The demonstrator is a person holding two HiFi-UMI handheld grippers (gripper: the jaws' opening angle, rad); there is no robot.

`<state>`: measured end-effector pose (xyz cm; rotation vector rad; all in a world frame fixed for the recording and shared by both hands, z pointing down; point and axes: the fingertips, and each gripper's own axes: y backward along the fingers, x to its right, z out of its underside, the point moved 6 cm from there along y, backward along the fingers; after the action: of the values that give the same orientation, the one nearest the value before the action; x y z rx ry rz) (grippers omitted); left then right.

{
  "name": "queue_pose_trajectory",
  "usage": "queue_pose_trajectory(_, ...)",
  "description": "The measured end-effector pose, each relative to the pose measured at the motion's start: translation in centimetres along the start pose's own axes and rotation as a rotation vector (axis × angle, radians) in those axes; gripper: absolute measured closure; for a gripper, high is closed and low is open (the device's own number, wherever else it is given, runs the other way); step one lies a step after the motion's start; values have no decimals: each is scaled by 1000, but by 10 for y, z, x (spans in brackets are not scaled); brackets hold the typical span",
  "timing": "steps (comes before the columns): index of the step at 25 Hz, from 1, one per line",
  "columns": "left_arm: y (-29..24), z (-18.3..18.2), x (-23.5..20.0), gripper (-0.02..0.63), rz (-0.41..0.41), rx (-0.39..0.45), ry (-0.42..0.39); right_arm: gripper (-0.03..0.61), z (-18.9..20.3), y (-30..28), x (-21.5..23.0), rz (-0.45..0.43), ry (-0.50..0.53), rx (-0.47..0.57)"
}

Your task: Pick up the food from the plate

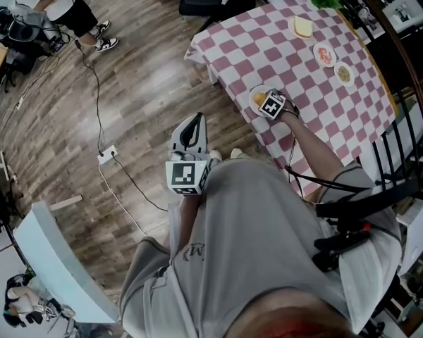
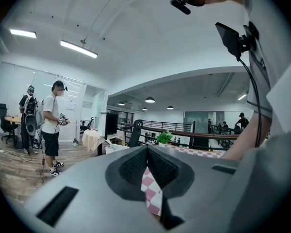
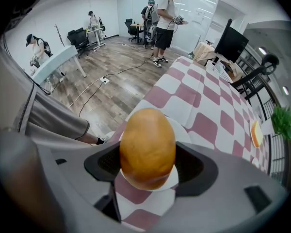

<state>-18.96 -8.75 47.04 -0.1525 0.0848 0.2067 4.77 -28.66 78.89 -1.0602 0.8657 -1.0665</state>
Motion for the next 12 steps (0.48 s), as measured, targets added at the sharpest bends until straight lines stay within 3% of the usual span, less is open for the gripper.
queue_pose_trajectory(12,-12,2,6,606,60,-21,5,272,22,34,37,74,-100,4)
